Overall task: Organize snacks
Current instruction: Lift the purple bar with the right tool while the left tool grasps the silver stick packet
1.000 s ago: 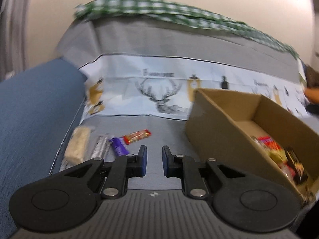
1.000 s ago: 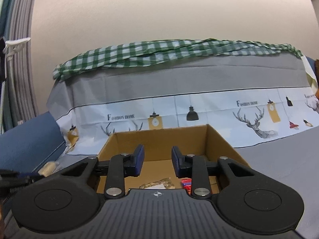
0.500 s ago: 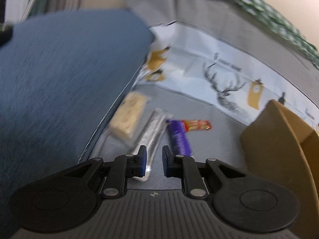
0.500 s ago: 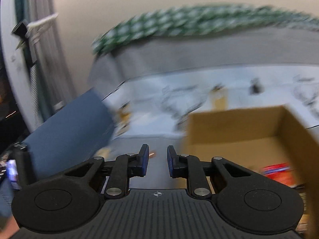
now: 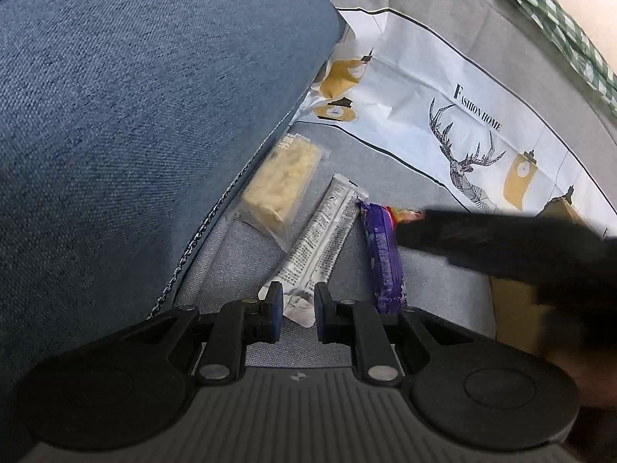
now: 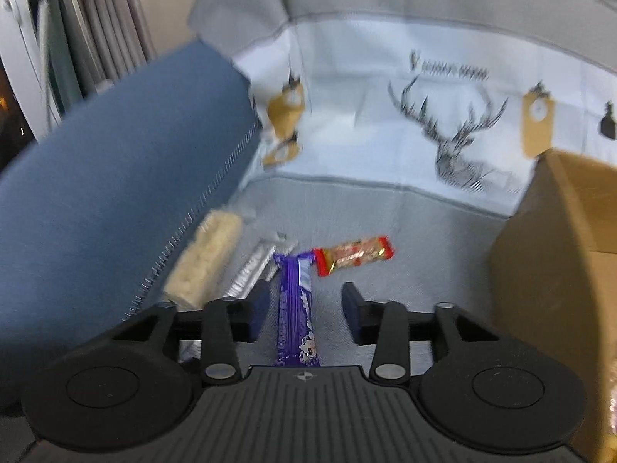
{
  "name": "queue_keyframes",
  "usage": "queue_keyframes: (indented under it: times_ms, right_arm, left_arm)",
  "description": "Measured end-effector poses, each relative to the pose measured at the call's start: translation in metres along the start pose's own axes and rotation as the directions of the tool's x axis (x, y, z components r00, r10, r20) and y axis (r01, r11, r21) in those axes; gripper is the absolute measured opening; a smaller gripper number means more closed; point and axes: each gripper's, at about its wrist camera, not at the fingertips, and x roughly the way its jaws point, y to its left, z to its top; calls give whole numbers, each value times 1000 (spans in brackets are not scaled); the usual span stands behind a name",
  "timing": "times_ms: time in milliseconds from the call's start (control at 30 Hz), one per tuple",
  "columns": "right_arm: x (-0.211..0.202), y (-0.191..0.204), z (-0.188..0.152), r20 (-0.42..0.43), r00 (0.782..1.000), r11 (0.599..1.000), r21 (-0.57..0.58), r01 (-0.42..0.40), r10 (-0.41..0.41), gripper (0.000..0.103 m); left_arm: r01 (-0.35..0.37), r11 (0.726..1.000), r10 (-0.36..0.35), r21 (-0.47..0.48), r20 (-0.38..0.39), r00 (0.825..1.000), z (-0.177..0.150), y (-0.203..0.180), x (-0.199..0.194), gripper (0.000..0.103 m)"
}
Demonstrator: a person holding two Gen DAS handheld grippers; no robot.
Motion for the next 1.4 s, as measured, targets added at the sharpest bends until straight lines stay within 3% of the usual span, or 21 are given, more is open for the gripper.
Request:
queue_keyframes:
  times_ms: [33, 133, 167, 233, 300, 400, 500, 600, 700, 833, 933, 1400]
  right_arm:
    - [9, 1, -2, -27, 1000, 1000, -13, 12, -12, 59]
    - [34, 2, -10, -105, 994, 999, -38, 23, -27, 54]
    - [39, 2, -14, -124, 992, 999, -51, 15, -21, 47]
    - [36, 4, -17, -98, 995, 994, -104, 21, -31, 18]
    - [24, 0, -20, -84, 996, 997, -75, 0, -6, 17]
    - [-3, -7, -25, -37, 998, 998, -38, 45, -47, 17]
    - [-27, -11, -33, -13, 998, 998, -13, 66, -66, 17]
    - [-49, -11, -48, -9, 998, 997, -16, 69, -70, 17]
    - [-65, -12, -69, -13, 996, 997, 3, 83, -83, 17]
    - [-86, -1, -106, -8, 995, 995, -25, 95, -95, 17]
    - [-99, 4, -126, -4, 996, 995, -57, 86, -86, 17]
    - [-144, 0, -173, 3, 1000, 993, -114, -26, 27, 17]
  left_arm:
    - [-2, 1000, 2, 2, -3, 1000, 0, 0, 2, 18]
    - [1, 1000, -1, -5, -6, 1000, 1, 0, 5, 22]
    - [2, 1000, -2, -10, -6, 1000, 2, 1, 6, 25]
    - [12, 1000, -12, -27, -4, 1000, 4, 2, 8, 34]
    - [24, 999, -23, -48, 13, 1000, 7, 3, 9, 35]
    - [39, 998, -38, -40, 44, 998, 14, -4, 12, 48]
    - [-7, 1000, 6, 15, 62, 998, 17, -16, 21, 54]
    - [-48, 995, 46, 85, 23, 999, 14, -26, 38, 57]
    - [-105, 984, 100, 144, 38, 994, 10, -29, 45, 56]
    - [-107, 972, 96, 208, 63, 993, 3, -31, 44, 31]
    - [-99, 965, 87, 242, 63, 994, -3, -31, 37, 26]
    - [79, 982, -76, 174, -23, 997, -46, -15, -37, 24]
